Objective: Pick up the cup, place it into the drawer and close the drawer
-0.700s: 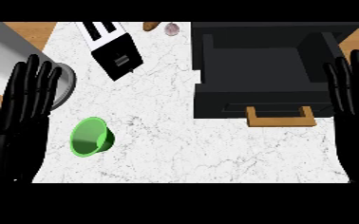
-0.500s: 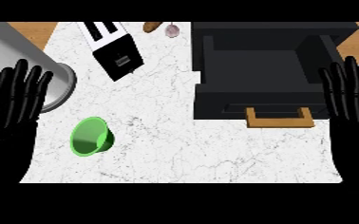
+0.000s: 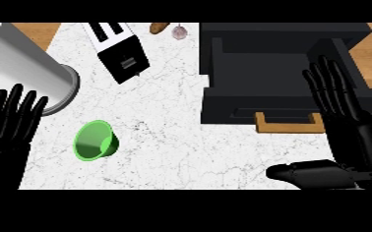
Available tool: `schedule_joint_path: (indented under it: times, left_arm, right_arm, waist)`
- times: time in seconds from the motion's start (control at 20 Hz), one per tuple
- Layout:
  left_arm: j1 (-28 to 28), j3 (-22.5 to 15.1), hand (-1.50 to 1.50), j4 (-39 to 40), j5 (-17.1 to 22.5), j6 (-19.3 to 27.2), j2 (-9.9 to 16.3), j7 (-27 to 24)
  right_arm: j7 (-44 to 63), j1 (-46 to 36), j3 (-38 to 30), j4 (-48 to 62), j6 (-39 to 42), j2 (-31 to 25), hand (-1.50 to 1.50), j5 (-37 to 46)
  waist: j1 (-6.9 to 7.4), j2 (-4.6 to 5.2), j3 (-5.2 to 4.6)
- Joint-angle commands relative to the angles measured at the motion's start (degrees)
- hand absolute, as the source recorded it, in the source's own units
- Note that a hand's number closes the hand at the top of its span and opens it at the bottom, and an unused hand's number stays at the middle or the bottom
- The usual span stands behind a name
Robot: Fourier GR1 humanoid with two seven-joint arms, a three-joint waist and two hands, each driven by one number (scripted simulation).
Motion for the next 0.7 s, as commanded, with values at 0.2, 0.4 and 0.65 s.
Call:
schedule_joint_path:
  times: [0.2, 0.4, 0.65]
  left_arm:
    - [-2.94, 5.32, -1.5, 12.26, -0.14, -2.96, 2.64, -2.02]
    - [0.57, 1.63, -1.5, 14.25, -6.2, -2.9, -1.46, -6.83]
    - [-5.15, 7.67, -1.5, 33.83, -6.69, -6.99, 2.92, -16.02]
  right_arm:
    - [-1.19, -1.0, 0.55, 3.6, 1.5, 1.14, -1.5, 0.55]
    - [-1.7, -10.63, -4.77, 12.12, 3.77, -1.92, -1.5, -2.32]
    - [0.48, -11.18, -4.21, 9.05, 1.97, -0.61, -1.5, -1.89]
  waist:
    - [-0.46, -0.06, -0.01]
    - [-0.14, -0.02, -0.01]
    - [-0.55, 0.03, -0.06]
